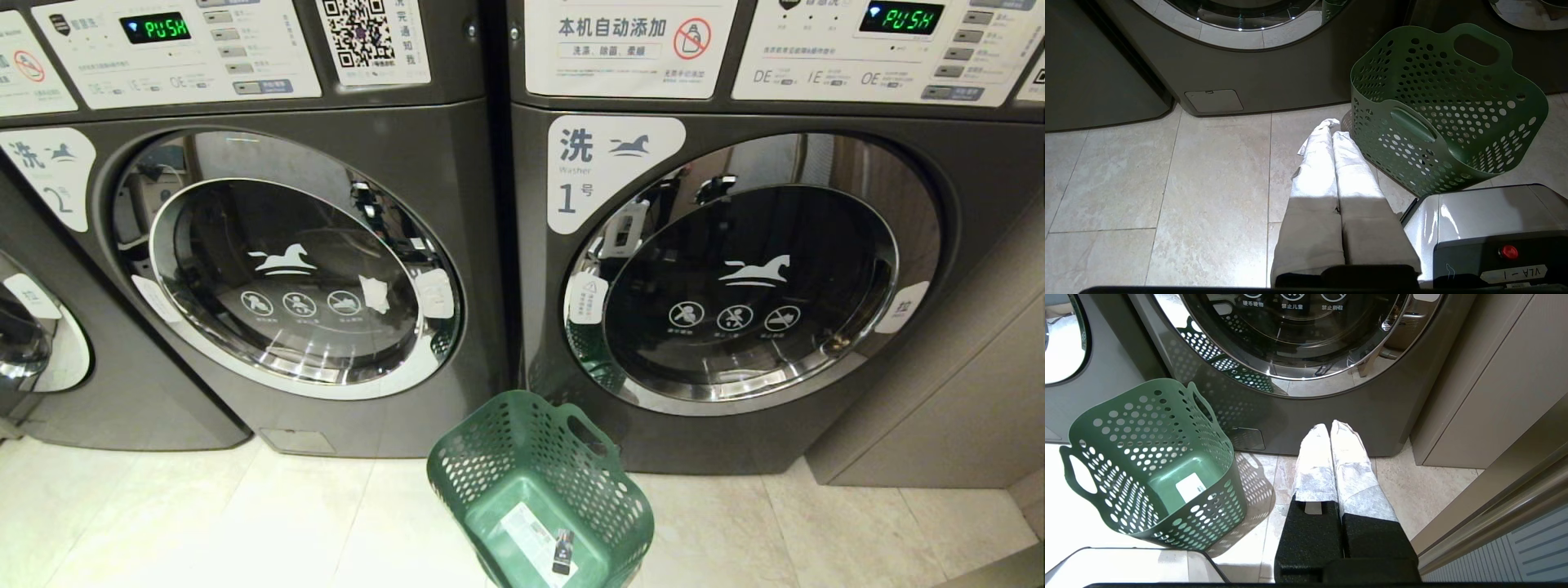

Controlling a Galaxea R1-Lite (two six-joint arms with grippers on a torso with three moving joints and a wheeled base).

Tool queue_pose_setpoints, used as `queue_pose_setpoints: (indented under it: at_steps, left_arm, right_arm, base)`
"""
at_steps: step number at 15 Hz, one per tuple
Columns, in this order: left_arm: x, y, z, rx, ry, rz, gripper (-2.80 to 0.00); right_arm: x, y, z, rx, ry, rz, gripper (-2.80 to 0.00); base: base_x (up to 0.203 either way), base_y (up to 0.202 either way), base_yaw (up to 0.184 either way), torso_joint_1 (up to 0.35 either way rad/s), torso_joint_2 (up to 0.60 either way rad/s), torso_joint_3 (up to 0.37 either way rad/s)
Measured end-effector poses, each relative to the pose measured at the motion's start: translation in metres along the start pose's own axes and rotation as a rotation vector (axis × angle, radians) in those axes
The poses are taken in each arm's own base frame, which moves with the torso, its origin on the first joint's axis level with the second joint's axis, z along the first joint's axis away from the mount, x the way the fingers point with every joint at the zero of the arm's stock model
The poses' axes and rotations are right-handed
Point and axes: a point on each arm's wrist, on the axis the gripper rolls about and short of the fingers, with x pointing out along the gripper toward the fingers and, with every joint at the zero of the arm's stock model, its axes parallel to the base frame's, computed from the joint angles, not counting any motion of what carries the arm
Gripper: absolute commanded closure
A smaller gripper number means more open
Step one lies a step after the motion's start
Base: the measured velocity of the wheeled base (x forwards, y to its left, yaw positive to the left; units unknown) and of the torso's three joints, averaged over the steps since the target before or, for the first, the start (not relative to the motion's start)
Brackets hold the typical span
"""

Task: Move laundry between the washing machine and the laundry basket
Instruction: Open the lid of the washing machine

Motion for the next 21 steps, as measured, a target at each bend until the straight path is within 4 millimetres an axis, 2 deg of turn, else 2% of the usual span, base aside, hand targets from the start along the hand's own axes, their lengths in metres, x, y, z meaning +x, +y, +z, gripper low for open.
queue_pose_setpoints:
  at_steps: [10,12,14,17,19,21]
  left_arm:
    - [0.0,0.0,0.0,-0.007,-0.001,0.008,0.0]
    - [-0.003,0.001,0.006,-0.004,-0.029,0.038,0.0]
    - [-0.018,0.004,0.036,0.0,-0.145,0.061,0.0]
    - [-0.037,0.011,0.102,-0.043,-0.243,0.057,0.0]
    - [-0.024,0.017,0.152,-0.094,-0.202,0.04,0.0]
    - [0.015,0.022,0.187,-0.139,-0.095,0.013,0.0]
  right_arm:
    - [0.0,0.0,0.0,0.003,0.0,0.0,0.0]
    - [0.0,0.0,0.0,0.003,0.0,0.0,0.0]
    - [0.0,0.0,0.0,0.003,0.0,0.0,0.0]
    - [0.0,0.0,0.0,0.003,0.0,0.0,0.0]
    - [0.0,0.0,0.0,0.003,0.0,-0.001,0.0]
    - [0.0,0.0,0.0,0.003,0.0,0.0,0.0]
  base:
    - [0.0,0.0,0.0,0.0,0.0,0.0]
    - [0.0,0.0,0.0,0.0,0.0,0.0]
    - [0.0,0.0,0.0,0.0,0.0,0.0]
    - [0.0,0.0,0.0,0.0,0.0,0.0]
    - [0.0,0.0,0.0,0.0,0.0,0.0]
    - [0.0,0.0,0.0,0.0,0.0,0.0]
